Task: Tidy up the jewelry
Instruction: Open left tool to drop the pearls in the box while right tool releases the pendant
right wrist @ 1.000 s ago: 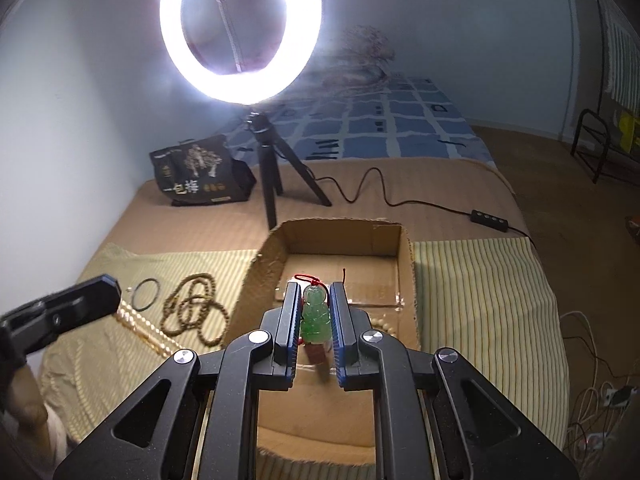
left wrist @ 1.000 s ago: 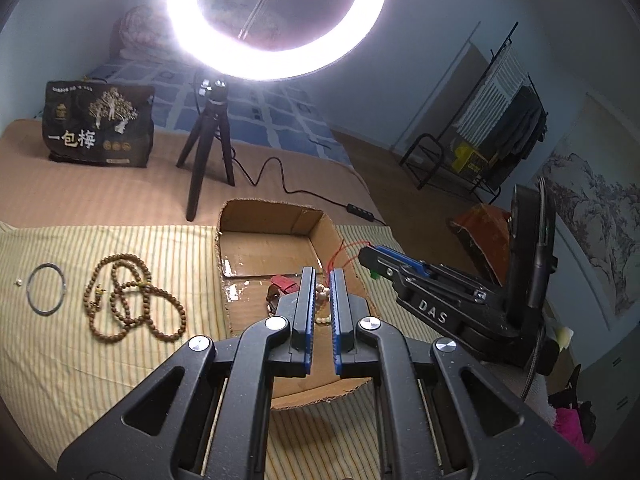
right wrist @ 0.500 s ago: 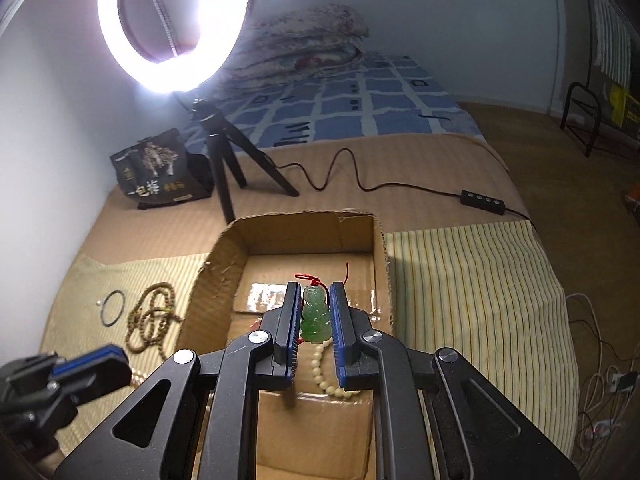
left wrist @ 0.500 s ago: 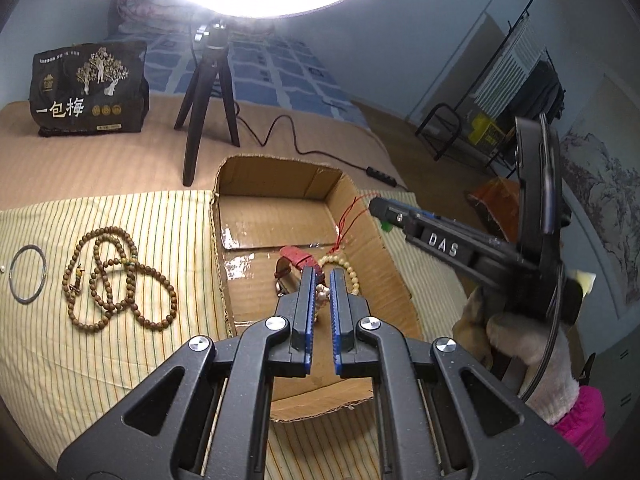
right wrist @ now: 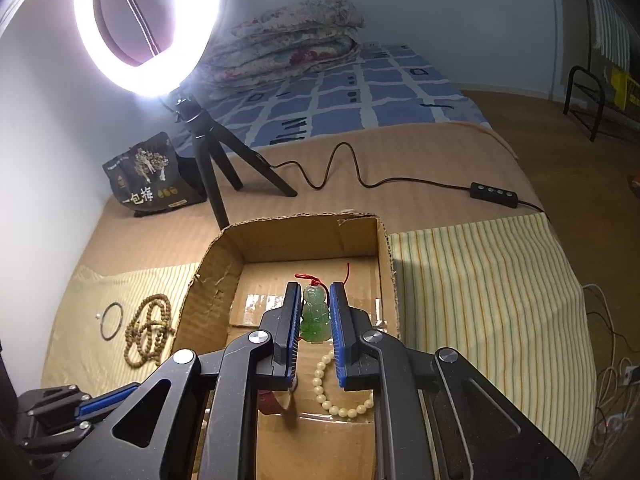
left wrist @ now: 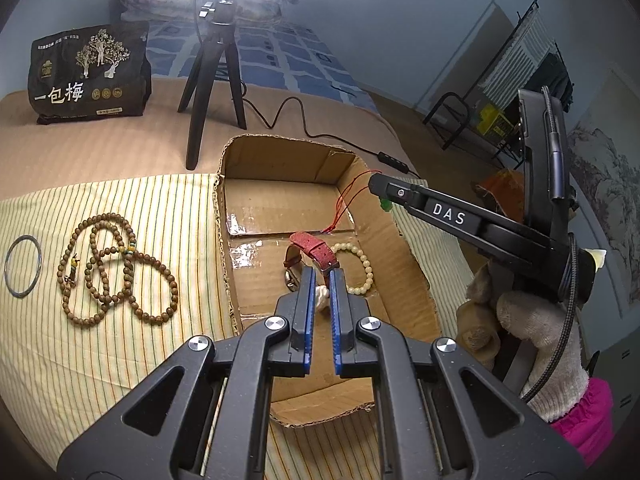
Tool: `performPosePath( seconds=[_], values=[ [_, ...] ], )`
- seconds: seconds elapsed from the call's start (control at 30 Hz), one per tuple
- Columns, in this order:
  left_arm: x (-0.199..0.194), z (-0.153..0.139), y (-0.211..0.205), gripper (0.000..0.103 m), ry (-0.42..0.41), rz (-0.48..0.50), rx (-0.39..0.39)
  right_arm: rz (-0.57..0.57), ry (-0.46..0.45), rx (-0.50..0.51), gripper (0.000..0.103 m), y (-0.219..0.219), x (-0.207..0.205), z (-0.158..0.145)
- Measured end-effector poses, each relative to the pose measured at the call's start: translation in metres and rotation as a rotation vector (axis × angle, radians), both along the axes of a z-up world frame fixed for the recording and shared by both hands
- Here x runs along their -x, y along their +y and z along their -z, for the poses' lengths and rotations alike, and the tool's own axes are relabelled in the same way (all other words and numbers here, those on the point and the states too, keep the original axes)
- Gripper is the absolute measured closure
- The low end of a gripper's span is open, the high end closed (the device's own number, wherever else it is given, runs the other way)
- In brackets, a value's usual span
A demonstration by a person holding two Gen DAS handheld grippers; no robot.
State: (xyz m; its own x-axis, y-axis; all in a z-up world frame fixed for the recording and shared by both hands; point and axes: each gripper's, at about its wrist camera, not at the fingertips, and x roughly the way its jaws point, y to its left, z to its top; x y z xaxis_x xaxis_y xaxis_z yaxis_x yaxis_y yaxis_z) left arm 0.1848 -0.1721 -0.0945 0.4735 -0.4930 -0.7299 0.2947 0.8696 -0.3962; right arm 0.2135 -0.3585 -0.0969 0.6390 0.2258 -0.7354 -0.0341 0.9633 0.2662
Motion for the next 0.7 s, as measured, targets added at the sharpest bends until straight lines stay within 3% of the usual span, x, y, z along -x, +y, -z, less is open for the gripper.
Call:
performPosePath(
  seconds=[0.1,0.13,0.17,0.23,0.3,0.7],
  values=[
    [0.001,0.000,0.000,0.098,-0.007,-0.006,-0.015,0.006,0.002,0.012,0.090,0.002,0.000,0.001],
    [0.001,0.000,0.000,0.092,-0.007,-0.009,-0.024,0.008,0.005,0.014,0.089,0.002,-0.001,0.001],
    [0.001,0.000,0.001,0.078,-0.007,-0.011,-0.025,0.012,0.010,0.015,0.086,0.001,-0.001,0.001],
    [0.003,-0.001,0.003,0.069,-0.011,-0.019,-0.027,0.027,0.010,0.024,0.056,0.000,-0.001,0.000],
    [0.004,-0.001,0.004,0.069,-0.013,-0.017,-0.031,0.042,-0.011,0.034,0.045,-0.001,0.002,-0.004],
    [0.014,-0.008,0.017,0.067,-0.030,-0.035,-0.067,0.042,-0.028,0.044,0.045,0.001,0.013,-0.019]
  ],
)
